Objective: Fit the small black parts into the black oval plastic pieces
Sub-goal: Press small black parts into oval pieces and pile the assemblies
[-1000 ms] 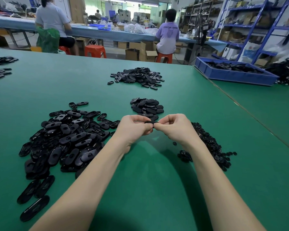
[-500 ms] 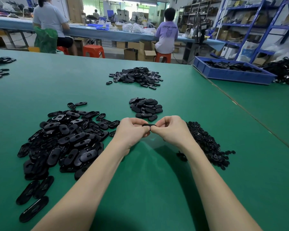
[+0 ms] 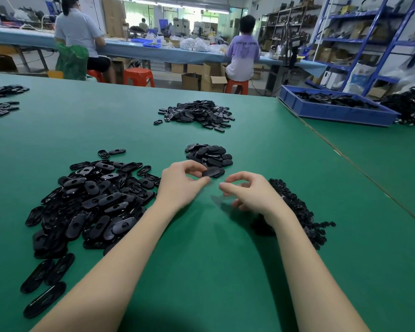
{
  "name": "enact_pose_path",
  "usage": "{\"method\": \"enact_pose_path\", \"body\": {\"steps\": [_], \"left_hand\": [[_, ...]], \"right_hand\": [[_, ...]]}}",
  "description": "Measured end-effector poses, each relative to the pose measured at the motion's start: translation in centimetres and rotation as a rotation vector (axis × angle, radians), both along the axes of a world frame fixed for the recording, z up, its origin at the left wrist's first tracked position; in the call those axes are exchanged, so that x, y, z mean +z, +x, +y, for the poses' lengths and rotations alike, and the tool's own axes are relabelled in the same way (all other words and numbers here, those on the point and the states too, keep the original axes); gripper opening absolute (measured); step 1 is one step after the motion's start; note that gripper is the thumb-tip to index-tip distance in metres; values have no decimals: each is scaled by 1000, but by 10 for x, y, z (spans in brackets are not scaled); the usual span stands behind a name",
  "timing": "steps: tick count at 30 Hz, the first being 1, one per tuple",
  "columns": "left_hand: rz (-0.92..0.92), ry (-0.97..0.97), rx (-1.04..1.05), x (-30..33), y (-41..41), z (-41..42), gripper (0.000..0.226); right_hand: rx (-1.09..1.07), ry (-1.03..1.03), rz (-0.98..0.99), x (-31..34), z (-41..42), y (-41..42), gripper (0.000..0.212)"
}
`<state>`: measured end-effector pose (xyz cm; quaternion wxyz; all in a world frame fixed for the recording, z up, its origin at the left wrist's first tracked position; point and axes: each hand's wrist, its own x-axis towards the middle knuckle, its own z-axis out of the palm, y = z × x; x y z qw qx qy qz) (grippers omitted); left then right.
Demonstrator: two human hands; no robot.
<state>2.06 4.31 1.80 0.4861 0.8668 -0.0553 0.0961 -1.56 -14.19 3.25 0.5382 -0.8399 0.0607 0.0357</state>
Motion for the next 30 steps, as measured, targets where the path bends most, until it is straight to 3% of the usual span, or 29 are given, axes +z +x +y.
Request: {"method": "enact_pose_path", "body": {"steps": [4,8,12,19,30], "left_hand": [[31,0,89,8,40,-14,16],[87,84,167,10,67,-27,22],[91,122,186,9,64,-28,30],[-100,52,34,-19,-8,-17,12],[-78,110,-89,-14,-25,-7,7]], "right_hand": [[22,-341,-33,-10,8,3,17],[9,-505,-77,-11,15,1,10],[20,-481,-77,-10,12,2,10],[-58,-334,-131,-9,2,4,11],[-256,-154,-263,1,-3,3,14]]}}
